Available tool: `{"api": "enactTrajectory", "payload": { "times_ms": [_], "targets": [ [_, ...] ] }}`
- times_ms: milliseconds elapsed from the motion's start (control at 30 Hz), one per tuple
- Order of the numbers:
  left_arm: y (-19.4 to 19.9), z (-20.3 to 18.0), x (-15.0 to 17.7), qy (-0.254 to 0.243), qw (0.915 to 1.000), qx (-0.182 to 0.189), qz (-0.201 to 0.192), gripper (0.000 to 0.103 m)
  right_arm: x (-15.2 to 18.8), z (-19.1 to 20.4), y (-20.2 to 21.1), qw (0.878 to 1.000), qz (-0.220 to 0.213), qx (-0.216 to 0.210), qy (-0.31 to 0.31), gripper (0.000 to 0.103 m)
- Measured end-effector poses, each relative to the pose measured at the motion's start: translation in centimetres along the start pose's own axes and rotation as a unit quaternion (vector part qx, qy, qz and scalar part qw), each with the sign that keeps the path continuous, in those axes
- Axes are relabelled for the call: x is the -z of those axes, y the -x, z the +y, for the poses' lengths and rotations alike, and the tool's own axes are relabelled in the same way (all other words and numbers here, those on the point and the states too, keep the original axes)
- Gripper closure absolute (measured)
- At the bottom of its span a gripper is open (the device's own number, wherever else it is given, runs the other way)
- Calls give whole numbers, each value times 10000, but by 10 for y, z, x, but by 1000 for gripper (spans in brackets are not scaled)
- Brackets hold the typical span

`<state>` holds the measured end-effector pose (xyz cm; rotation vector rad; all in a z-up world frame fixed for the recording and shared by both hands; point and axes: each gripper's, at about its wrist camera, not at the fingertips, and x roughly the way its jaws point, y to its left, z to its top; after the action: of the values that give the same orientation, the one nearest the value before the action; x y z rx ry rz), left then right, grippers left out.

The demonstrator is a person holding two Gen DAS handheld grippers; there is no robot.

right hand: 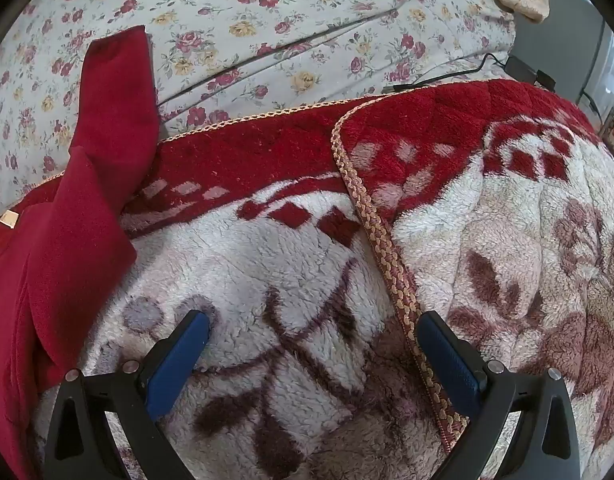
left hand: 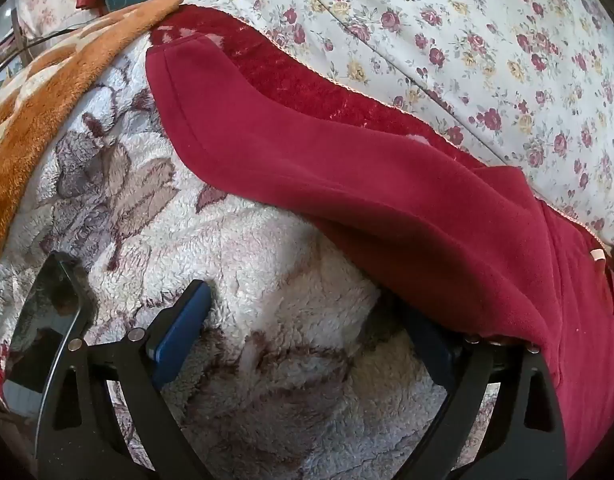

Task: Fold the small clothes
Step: 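Move both tools over the red sweatshirt lying on the blanket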

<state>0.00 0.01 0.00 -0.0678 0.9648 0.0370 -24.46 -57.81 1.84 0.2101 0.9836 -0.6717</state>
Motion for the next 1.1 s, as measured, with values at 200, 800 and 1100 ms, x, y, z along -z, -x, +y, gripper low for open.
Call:
{"api": "enactTrajectory", "payload": {
  "times_ms": [200,800,1100],
  "targets": [
    [0,0,0,-16,10000,-22,1,8,0,0,0,10000,1,0,0,0],
    [1,-1,0,41,9999,-136,53,8,0,0,0,10000,0,4,3,0],
    [15,-3,6,51,9995,-146,286,8,2,-2,0,10000,0,19,15,0]
  ]
}}
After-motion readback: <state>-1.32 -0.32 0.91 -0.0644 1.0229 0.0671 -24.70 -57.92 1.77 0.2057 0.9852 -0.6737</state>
